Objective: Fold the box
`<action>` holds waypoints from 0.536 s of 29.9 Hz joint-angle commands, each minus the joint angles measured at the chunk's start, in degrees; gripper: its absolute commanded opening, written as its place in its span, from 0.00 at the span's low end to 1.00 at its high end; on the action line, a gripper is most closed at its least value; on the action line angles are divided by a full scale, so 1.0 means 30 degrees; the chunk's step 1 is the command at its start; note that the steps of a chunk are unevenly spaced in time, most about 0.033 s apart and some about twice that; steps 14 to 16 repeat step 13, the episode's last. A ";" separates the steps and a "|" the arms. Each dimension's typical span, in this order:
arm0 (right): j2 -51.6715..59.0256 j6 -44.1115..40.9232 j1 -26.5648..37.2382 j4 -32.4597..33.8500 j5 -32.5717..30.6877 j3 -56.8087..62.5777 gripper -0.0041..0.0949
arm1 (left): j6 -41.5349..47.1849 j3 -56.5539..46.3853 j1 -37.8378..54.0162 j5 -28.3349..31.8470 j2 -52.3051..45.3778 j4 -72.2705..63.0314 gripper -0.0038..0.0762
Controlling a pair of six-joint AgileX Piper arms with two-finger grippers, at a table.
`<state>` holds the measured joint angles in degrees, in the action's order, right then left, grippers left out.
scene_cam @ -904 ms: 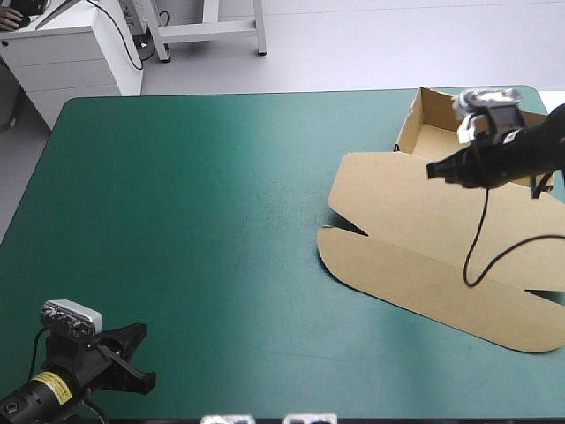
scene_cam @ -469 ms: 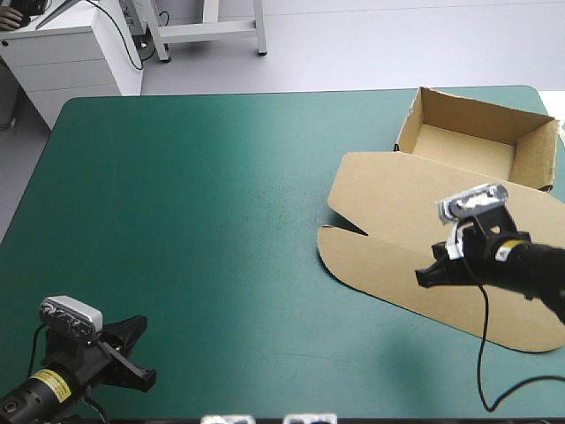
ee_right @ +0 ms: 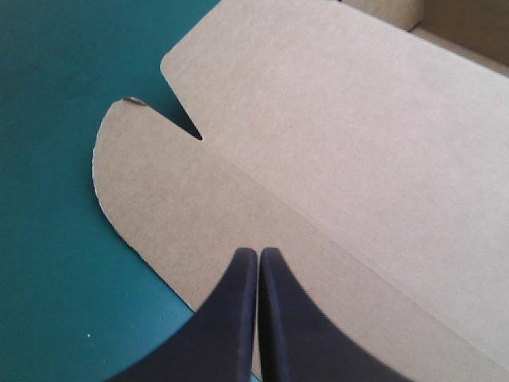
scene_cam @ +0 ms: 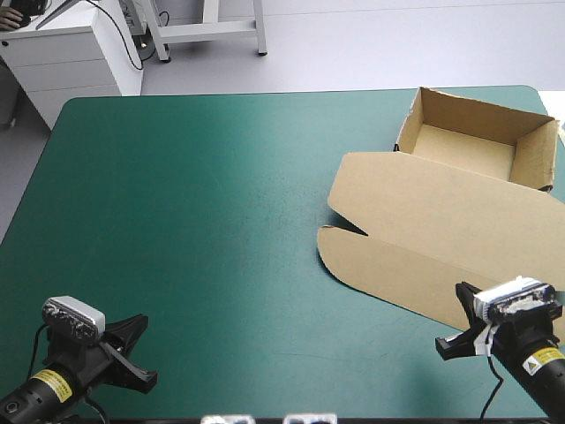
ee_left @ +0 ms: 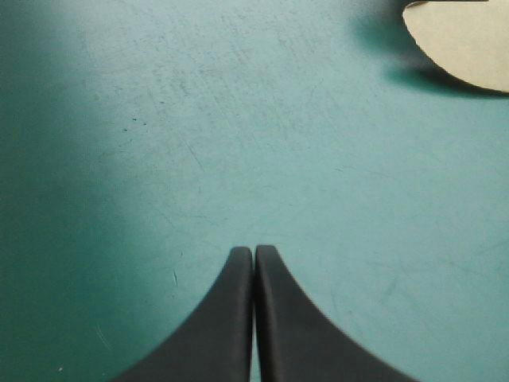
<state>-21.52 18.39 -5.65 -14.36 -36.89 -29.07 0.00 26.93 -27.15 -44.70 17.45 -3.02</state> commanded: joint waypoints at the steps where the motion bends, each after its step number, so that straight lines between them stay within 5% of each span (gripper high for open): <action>1: 0.1628 0.0023 -0.0062 0.0033 0.1977 0.0494 0.04 | 0.0000 0.0460 -0.0036 0.1310 -0.0239 -0.0184 0.04; 16: 0.2973 -0.0030 -0.0062 0.0172 0.1343 0.2032 0.02 | -0.0241 0.0212 -0.0036 0.1037 -0.2628 -0.0191 0.04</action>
